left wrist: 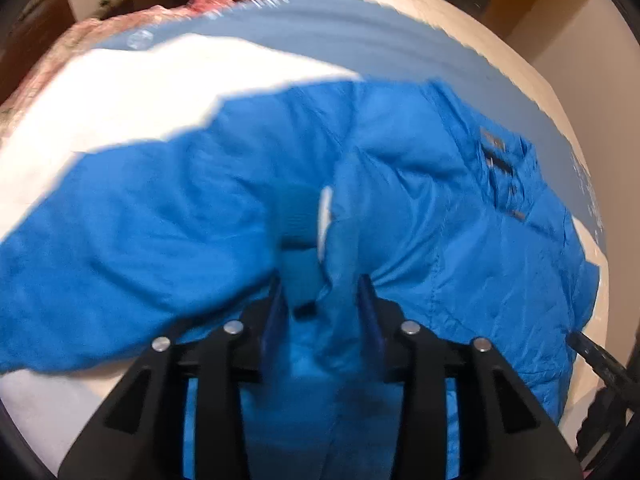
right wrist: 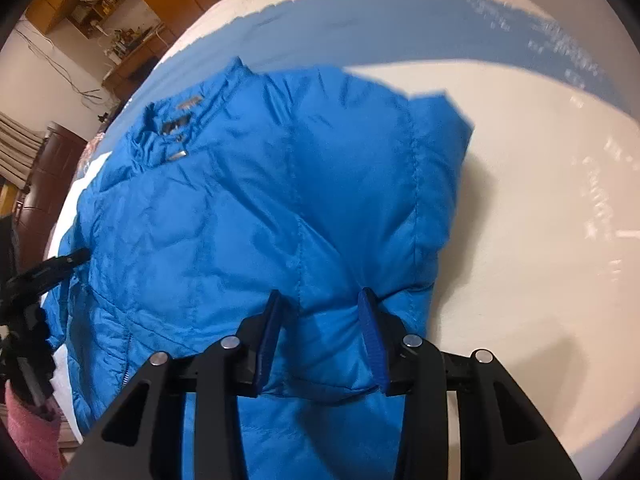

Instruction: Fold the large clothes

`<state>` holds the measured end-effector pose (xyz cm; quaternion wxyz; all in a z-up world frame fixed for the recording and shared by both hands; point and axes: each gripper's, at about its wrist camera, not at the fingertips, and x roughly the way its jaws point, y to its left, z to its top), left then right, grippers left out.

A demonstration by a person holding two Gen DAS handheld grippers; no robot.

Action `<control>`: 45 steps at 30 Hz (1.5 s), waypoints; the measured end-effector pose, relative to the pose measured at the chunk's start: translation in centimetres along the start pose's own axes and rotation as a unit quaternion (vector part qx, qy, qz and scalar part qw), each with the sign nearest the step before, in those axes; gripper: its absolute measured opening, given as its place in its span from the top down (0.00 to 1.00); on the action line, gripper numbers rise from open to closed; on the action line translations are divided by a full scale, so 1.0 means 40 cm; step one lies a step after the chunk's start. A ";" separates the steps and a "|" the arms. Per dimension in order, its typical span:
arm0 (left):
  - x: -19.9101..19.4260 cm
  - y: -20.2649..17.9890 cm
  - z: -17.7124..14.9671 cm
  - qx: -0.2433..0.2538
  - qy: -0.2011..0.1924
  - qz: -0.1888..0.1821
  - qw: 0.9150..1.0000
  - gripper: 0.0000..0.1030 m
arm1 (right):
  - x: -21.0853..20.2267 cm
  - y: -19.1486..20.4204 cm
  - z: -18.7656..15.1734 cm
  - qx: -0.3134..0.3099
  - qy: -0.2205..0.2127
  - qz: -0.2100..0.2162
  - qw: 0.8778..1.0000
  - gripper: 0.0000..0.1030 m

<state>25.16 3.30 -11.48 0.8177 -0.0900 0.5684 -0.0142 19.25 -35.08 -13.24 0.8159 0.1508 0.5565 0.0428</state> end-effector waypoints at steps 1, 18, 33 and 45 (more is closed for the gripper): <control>-0.039 -0.002 0.003 0.002 -0.024 0.013 1.000 0.60 | -0.019 0.015 0.001 -0.004 -0.011 0.007 1.000 0.61; 0.115 -0.221 -0.063 0.127 -0.008 0.007 0.992 0.58 | 0.140 0.171 -0.014 -0.060 -0.029 -0.035 0.997 0.61; 0.086 -0.265 -0.099 0.144 0.006 0.006 0.990 0.58 | 0.106 0.214 -0.054 -0.060 -0.014 -0.019 0.998 0.61; 0.084 -0.253 -0.106 0.140 0.001 -0.011 0.990 0.58 | 0.084 0.202 -0.049 -0.046 -0.019 0.000 0.999 0.61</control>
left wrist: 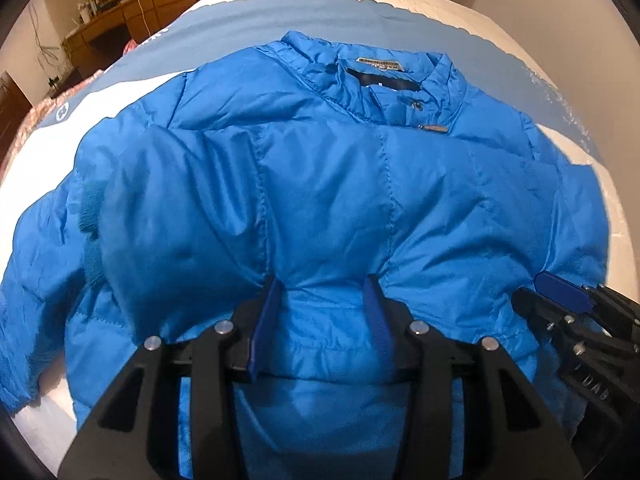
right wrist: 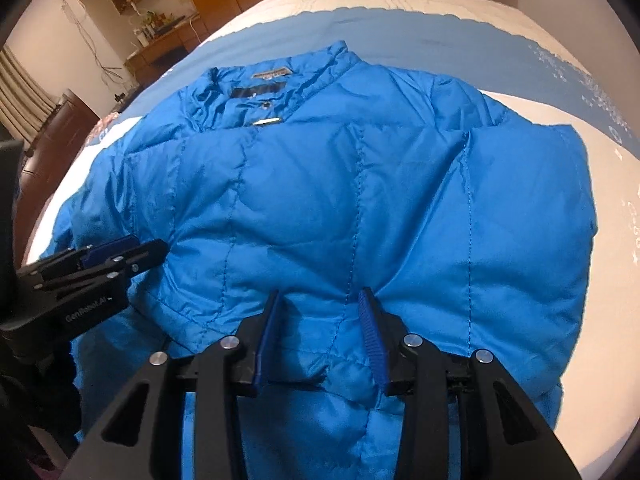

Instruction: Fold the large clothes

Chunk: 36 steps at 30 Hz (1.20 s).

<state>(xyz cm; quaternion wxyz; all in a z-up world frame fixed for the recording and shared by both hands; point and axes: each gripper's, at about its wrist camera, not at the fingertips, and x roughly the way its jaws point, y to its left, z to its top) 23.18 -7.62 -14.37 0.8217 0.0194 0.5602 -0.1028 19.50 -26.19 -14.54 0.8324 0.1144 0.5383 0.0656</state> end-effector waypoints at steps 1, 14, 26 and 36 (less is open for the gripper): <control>-0.017 0.013 -0.001 -0.007 -0.001 -0.003 1.000 0.54 | -0.027 -0.006 0.002 0.006 -0.012 0.009 1.000 0.61; -0.277 0.578 -0.294 -0.226 0.002 0.133 0.965 0.34 | -0.138 -0.049 0.005 0.016 -0.037 -0.027 0.999 0.44; -0.363 1.030 -0.552 -0.490 -0.033 0.127 0.862 0.28 | -0.090 -0.012 0.006 -0.002 -0.019 -0.037 0.999 0.44; -0.341 1.160 -0.547 -0.548 -0.073 0.091 0.828 0.39 | -0.067 -0.021 0.002 0.005 -0.009 -0.050 0.999 0.44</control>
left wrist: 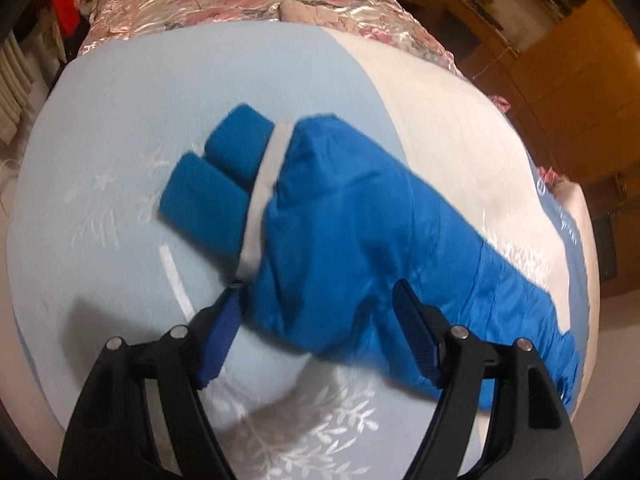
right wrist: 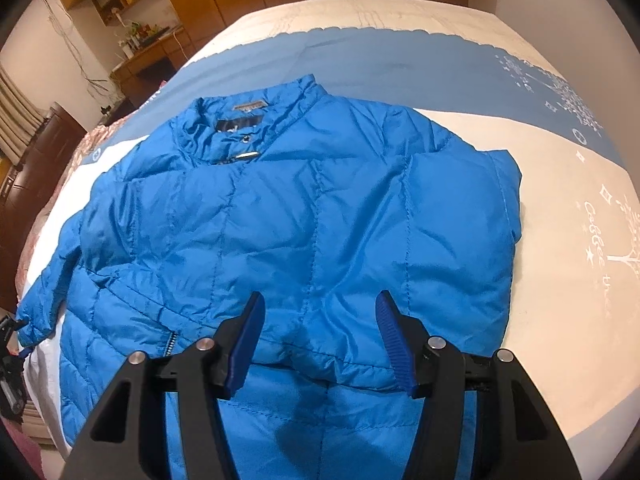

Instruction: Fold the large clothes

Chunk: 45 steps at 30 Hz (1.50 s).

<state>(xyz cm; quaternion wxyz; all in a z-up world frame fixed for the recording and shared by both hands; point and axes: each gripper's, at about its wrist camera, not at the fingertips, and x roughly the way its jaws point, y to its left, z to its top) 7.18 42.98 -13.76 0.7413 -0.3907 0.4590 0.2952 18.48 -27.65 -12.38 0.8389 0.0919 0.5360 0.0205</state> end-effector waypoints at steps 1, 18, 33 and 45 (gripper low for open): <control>-0.001 -0.004 0.000 0.000 -0.003 0.006 1.000 0.45 | 0.003 -0.002 0.000 0.001 0.001 -0.002 1.000 0.44; -0.119 -0.123 -0.035 0.067 -0.078 -0.011 0.995 0.87 | 0.083 -0.036 -0.017 0.022 0.030 -0.008 0.999 0.43; -0.279 -0.634 -0.428 0.363 -0.094 -0.140 0.916 0.88 | -0.098 -0.054 -0.047 0.032 -0.026 0.033 0.999 0.43; -0.111 -0.871 -0.739 0.472 0.013 -0.182 0.862 0.88 | -0.075 -0.076 -0.076 0.039 -0.012 0.028 0.999 0.43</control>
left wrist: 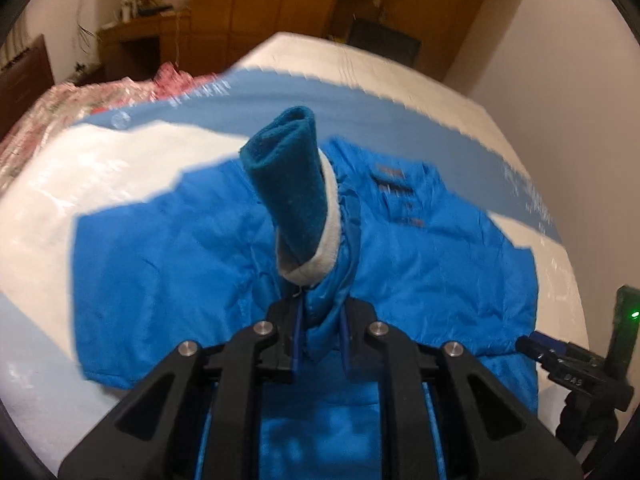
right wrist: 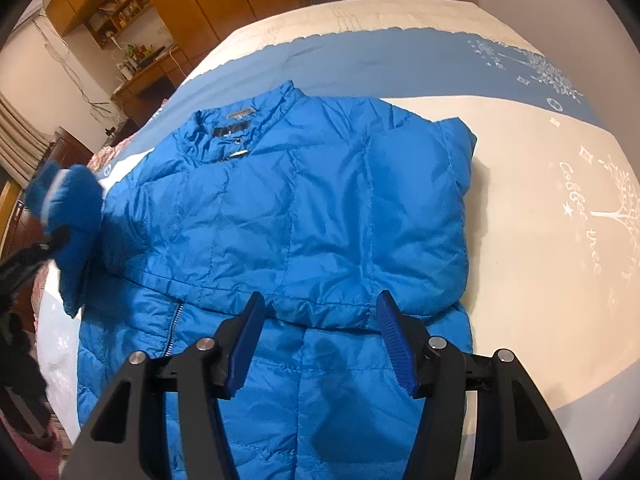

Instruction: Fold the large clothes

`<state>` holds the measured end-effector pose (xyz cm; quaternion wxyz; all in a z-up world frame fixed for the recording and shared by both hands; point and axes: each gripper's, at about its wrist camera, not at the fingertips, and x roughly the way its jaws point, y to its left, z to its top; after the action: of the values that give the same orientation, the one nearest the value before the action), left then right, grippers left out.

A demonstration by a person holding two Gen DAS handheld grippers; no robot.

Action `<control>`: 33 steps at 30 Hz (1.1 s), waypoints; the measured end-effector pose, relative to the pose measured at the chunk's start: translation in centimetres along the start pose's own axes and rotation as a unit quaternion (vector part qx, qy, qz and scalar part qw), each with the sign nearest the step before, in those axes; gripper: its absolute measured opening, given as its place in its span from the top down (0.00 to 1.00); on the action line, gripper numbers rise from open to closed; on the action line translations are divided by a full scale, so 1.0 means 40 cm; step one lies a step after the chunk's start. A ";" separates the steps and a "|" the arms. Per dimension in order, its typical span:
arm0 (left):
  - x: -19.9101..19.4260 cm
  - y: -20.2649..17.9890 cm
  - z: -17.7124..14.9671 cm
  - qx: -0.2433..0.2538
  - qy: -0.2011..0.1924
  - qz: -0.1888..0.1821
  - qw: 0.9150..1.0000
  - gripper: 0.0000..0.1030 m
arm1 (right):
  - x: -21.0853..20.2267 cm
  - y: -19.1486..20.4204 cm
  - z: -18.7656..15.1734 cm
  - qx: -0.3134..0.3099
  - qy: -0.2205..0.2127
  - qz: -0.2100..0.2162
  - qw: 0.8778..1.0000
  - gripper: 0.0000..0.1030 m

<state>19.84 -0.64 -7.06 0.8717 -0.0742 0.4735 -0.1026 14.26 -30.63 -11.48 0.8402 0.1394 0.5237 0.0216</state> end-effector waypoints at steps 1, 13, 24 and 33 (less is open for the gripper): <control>0.030 -0.007 -0.011 0.003 0.012 0.001 1.000 0.88 | 0.005 -0.003 0.000 0.002 0.003 0.000 1.000 0.43; 0.063 -0.051 -0.063 0.046 0.068 -0.107 0.991 0.41 | 0.025 0.023 0.022 -0.009 0.008 0.007 1.000 0.43; 0.003 0.172 -0.033 -0.040 0.065 0.064 0.995 0.44 | 0.086 0.198 0.103 -0.054 0.044 0.095 0.993 0.43; 0.087 0.204 -0.065 -0.050 0.088 0.073 0.992 0.43 | 0.254 0.331 0.146 -0.057 0.123 0.153 0.979 0.48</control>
<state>20.40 6.29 -13.14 0.8272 -0.0732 0.5567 -0.0211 25.47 -17.29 -14.54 0.7624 0.1657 0.5937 0.1972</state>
